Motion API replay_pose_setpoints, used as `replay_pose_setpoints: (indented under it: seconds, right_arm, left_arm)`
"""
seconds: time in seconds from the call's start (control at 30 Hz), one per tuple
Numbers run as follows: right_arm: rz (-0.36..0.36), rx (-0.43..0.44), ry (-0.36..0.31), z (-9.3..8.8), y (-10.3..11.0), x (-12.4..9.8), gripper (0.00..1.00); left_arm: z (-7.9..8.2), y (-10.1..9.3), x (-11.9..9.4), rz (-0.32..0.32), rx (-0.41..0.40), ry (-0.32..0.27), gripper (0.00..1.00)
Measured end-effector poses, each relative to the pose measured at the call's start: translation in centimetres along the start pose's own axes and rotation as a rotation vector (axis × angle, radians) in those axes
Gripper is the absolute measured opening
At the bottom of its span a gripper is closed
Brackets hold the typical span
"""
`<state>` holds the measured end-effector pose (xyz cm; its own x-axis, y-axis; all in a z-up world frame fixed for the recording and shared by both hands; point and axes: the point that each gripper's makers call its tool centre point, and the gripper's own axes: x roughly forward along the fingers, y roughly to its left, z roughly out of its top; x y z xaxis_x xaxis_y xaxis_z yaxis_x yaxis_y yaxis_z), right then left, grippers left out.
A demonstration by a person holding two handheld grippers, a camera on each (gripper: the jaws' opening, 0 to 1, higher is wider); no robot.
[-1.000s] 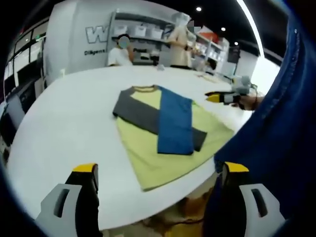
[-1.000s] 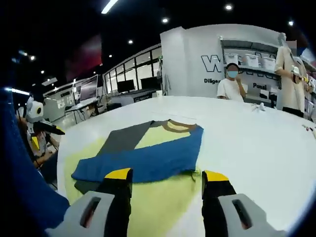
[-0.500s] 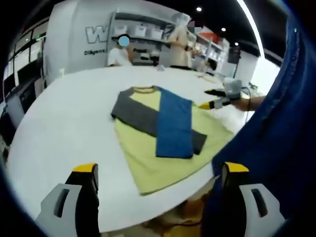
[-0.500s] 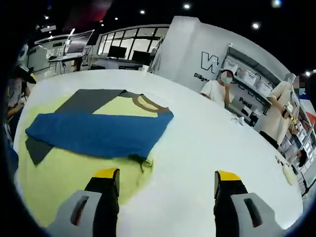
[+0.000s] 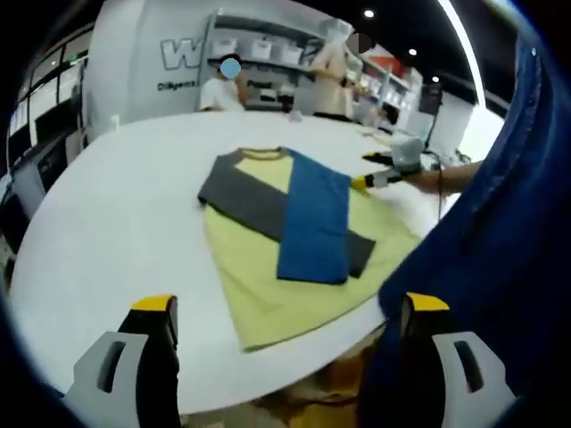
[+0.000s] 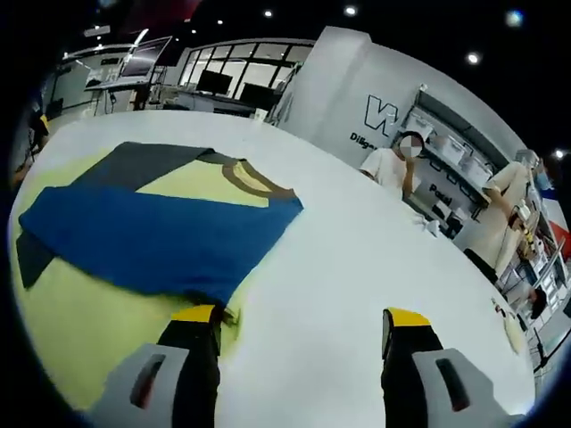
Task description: Fold the garment on the visible template until the final outline fits inside the template.
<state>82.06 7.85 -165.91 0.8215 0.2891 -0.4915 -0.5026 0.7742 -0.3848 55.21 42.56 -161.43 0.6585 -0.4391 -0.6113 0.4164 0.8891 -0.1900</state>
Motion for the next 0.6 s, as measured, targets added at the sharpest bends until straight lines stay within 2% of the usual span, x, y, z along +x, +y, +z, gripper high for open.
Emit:
replay_pose_setpoints:
  seconds: [0.2, 0.47, 0.6]
  right_arm:
    - [0.005, 0.016, -0.02, -0.2, -0.7, 0.7, 0.73]
    - [0.039, 0.117, -0.034, -1.7, -1.7, 0.3, 0.77]
    - [0.056, 0.151, -0.032, -2.2, -2.1, -0.1, 0.75]
  left_arm:
    - [0.4, -0.4, 0.2, 0.015, -0.008, -0.001, 0.99]
    - [0.2, -0.4, 0.1, 0.023, -0.013, 0.009, 0.99]
    - [0.2, -0.4, 0.1, 0.023, -0.01, 0.014, 0.99]
